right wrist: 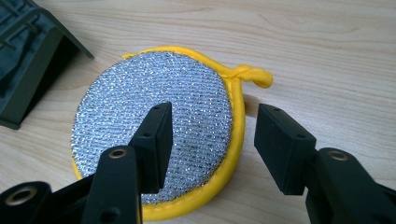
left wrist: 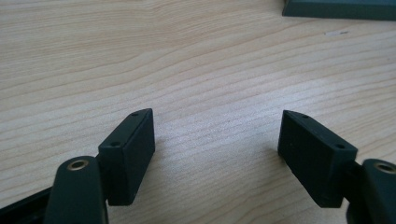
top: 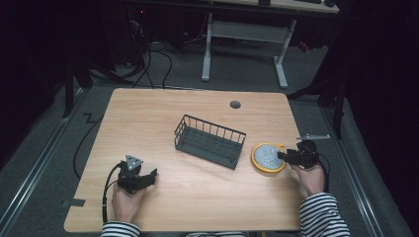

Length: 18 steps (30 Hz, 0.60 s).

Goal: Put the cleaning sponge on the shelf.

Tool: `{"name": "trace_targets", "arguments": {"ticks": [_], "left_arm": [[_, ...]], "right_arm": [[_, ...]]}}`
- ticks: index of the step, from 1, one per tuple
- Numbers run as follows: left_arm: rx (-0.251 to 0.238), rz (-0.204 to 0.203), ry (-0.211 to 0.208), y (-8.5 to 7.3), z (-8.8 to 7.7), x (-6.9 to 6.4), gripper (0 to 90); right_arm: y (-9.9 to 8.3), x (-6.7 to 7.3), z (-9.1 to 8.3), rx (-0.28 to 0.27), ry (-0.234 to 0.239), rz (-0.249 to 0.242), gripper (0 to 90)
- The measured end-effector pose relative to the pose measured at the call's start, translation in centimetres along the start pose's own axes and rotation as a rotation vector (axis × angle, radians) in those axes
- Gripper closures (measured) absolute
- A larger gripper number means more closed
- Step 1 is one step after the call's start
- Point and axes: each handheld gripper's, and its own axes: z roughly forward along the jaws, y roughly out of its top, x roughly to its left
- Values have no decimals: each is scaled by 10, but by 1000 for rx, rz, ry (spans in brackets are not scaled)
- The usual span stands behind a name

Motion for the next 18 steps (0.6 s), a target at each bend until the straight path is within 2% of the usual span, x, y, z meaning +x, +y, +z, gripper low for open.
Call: {"name": "trace_targets", "arguments": {"ticks": [4,10,13,14,15,16,17,18], "left_arm": [[-1,-2,0,0,0,0,276],[-1,-6,3,0,0,0,276],[-1,-6,3,0,0,0,276],[-1,-6,3,0,0,0,276],[-1,-6,3,0,0,0,276],[-1,-6,3,0,0,0,276],[-1,-7,3,0,0,0,276],[-1,-6,3,0,-1,0,276]], "right_arm": [[3,-1,4,15,8,13,478],[7,-3,11,53,5,3,493],[13,-5,16,117,20,6,504],[13,-5,16,117,20,6,504],[18,-5,17,161,26,11,517],[18,-5,17,161,26,11,517],[23,-3,19,197,16,-9,531],[25,-1,20,209,9,-13,537]]}}
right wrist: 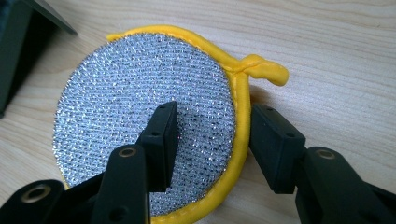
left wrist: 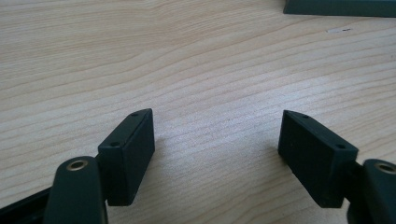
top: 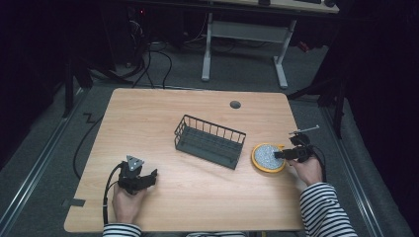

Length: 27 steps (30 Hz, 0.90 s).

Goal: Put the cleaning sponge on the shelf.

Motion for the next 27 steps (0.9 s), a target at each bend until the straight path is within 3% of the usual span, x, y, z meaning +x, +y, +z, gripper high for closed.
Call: {"name": "trace_targets", "arguments": {"ticks": [3,10,14,21,27], "left_arm": [[0,-1,0,0,0,0,276],[0,0,1,0,0,0,276],[1,0,2,0,0,0,276],[1,1,2,0,0,0,276],[1,0,2,0,0,0,278]], "right_arm": [[5,1,1,39,-8,-8,554],[8,2,2,64,3,-54,621],[10,2,3,74,3,-76,724],[11,7,1,65,-20,-116,806],[10,7,-1,29,-3,-111,825]]}}
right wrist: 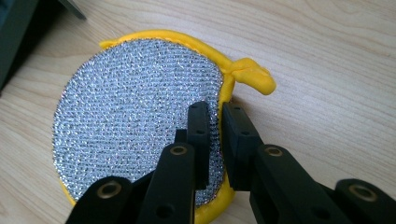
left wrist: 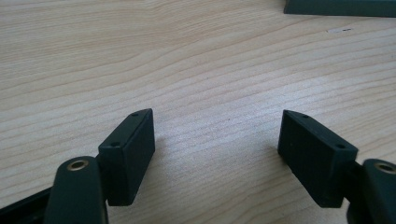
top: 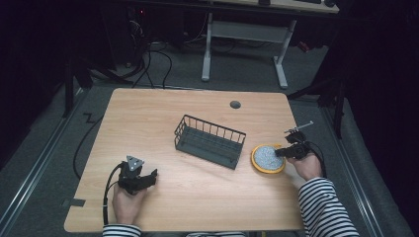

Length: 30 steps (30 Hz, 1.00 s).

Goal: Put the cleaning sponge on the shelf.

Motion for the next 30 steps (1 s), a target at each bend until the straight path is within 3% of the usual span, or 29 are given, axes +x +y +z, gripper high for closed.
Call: {"name": "trace_targets", "arguments": {"ticks": [6,10,20,30], "left_arm": [[0,-1,0,0,0,0,277],[0,-1,1,0,0,0,278],[0,-1,1,0,0,0,278],[-1,-1,-1,0,0,0,278]], "right_arm": [[1,0,-3,-13,17,1,828],[4,3,-11,-37,7,-25,829],[13,15,-37,-85,-24,-86,830],[24,20,-70,-164,-39,-112,831]]}}
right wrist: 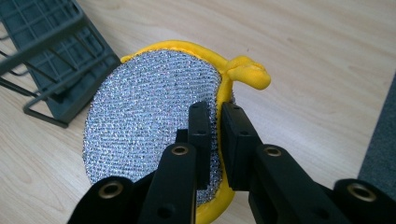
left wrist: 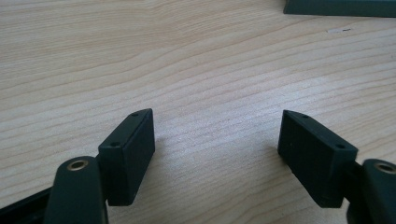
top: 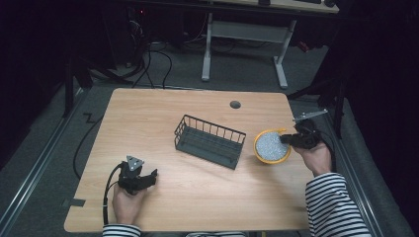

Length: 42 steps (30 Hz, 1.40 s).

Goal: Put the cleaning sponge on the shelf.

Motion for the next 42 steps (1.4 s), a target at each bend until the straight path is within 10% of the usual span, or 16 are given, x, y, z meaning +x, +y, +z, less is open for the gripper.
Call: {"name": "trace_targets", "arguments": {"ticks": [22,42], "left_arm": [[2,12,-7,0,0,-2,270],[2,12,-8,0,0,-2,270]], "right_arm": [[51,17,-37,-120,-8,-78,829],[97,55,-14,-111,24,-183,829]]}}
